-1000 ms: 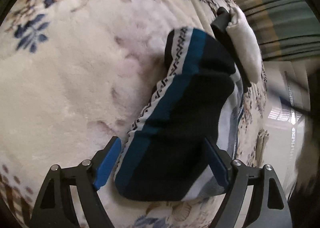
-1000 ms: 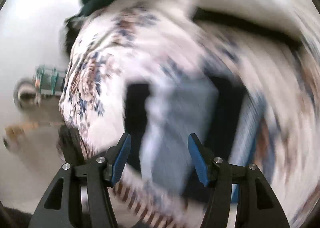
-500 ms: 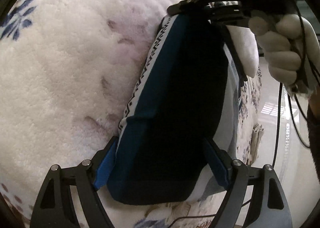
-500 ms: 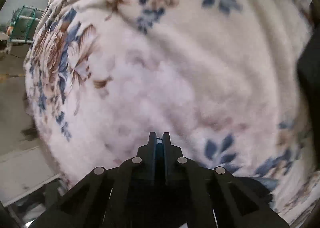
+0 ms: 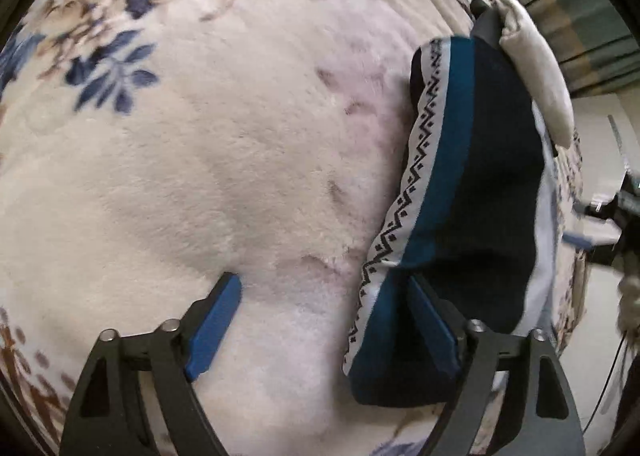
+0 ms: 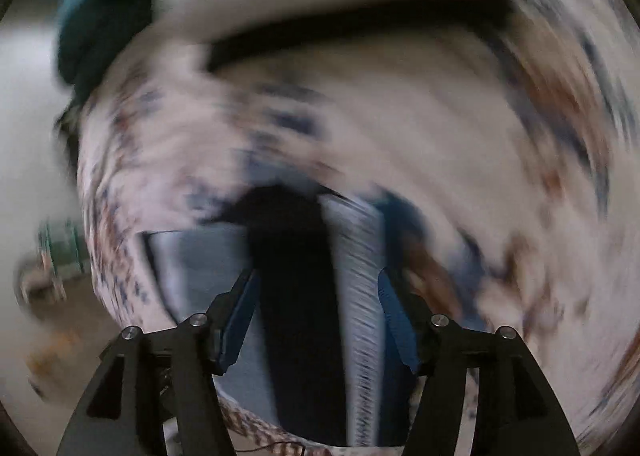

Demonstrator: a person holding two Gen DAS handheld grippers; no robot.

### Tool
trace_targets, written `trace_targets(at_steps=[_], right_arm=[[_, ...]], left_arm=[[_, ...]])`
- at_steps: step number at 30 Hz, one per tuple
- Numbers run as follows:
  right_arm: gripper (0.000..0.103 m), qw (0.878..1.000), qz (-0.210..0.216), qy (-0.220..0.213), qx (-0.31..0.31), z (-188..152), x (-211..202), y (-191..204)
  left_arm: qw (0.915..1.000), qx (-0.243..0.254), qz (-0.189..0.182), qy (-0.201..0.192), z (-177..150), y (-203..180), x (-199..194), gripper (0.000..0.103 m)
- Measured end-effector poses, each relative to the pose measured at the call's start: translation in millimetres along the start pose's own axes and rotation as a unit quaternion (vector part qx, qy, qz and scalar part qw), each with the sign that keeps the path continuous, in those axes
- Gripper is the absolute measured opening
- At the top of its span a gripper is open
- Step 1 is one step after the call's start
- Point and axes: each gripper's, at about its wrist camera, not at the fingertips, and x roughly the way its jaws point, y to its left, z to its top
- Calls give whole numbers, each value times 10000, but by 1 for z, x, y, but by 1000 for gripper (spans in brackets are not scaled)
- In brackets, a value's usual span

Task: Fold small clothes

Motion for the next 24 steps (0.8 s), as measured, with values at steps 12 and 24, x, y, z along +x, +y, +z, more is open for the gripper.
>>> trace_targets(at_steps=[12,24], right_arm=[[12,9923,708,-1007,97,-13,36,-27],[32,9971,311,-691,23,24,17,-32]], left_arm=[[9925,-1185,-281,-107,21,6,-8,100],[9988,-267,-361,-208,127,-57,21,99]])
